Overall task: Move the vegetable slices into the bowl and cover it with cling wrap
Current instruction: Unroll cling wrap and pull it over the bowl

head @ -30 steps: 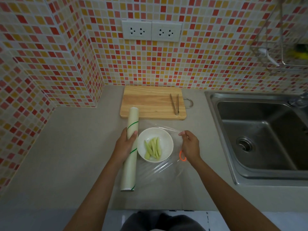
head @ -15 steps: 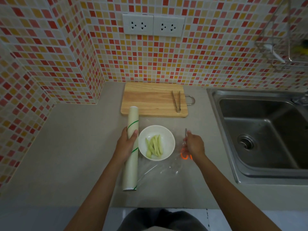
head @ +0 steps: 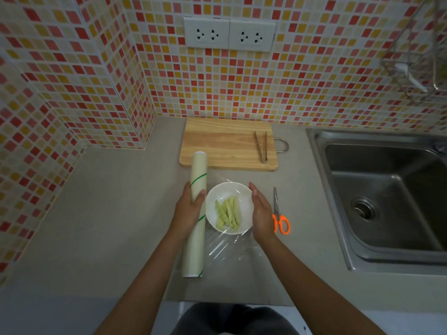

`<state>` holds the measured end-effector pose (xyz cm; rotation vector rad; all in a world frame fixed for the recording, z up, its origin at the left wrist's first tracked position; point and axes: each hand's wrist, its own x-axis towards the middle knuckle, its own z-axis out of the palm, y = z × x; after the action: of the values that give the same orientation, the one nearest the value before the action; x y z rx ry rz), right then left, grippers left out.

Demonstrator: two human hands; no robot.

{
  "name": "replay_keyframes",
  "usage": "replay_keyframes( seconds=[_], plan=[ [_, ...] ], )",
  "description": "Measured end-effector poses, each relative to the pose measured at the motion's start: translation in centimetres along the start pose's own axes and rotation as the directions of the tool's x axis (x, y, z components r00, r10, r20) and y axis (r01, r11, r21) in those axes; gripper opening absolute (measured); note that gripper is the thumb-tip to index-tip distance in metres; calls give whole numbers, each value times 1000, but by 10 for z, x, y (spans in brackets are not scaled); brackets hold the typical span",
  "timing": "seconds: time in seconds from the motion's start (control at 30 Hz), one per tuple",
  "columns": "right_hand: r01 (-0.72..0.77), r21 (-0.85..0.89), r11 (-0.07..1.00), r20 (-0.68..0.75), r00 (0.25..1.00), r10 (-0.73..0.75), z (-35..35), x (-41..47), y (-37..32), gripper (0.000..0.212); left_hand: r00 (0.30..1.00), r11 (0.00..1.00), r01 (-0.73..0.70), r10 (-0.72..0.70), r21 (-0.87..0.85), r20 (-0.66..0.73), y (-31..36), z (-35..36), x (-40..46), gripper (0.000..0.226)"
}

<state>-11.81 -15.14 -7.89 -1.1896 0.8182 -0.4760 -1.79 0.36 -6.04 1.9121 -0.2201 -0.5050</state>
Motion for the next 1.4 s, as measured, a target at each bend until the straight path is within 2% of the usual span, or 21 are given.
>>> replay_keyframes(
  seconds=[0.17,0.37,0.5,0.6,0.67,0.77,0.83,0.93,1.0,1.07,1.2,1.37,1.4],
  plan=[
    [-36,155,987,2,999,36,3,0,2,29,1000,1000,22,-22,-9,-11,0,0,-2,52],
    [-93,136,986,56,995,86,0,1,3,41,1000,1000,20,-20,-19,-18,1,1,-2,51],
    [-79,7,997,133,988,77,-7,2,-1,48,999,999,19,-20,-31,-26,0,-1,-2,50],
    [65,-150,987,109,993,-49,-10,9,-9,42,1000,1000,9,-10,-29,-23,1,0,-2,48],
    [150,-238,960,55,989,-141,-13,15,-11,40,1000,1000,7,-8,-26,-22,3,1,-3,51],
    [140,-277,951,-101,980,-173,-17,18,-9,28,1000,1000,10,-10,-16,-19,3,1,-3,53],
    [113,-221,969,-84,987,-134,-17,17,-7,32,1000,1000,14,-14,-16,-18,2,1,-3,54],
    [5,-81,997,73,997,1,-9,12,-4,32,1000,1000,14,-14,-25,-10,2,1,-3,52],
    [-9,-29,1000,93,996,12,-6,9,-1,32,1000,1000,15,-15,-27,-8,2,2,-4,52],
    [-4,-11,1000,83,997,5,-5,9,0,32,1000,1000,12,-12,-21,-13,1,0,-4,47],
    [32,-81,996,51,998,-28,-6,10,-1,28,1000,1000,7,-7,-16,-9,-2,-3,-1,32],
    [69,-119,990,32,997,-66,-3,10,-4,35,1000,1000,-4,4,-21,-29,-6,-8,3,5],
    [72,-114,991,31,997,-69,-3,10,-5,35,999,999,9,-11,-44,-40,-6,-9,3,7]
  ],
)
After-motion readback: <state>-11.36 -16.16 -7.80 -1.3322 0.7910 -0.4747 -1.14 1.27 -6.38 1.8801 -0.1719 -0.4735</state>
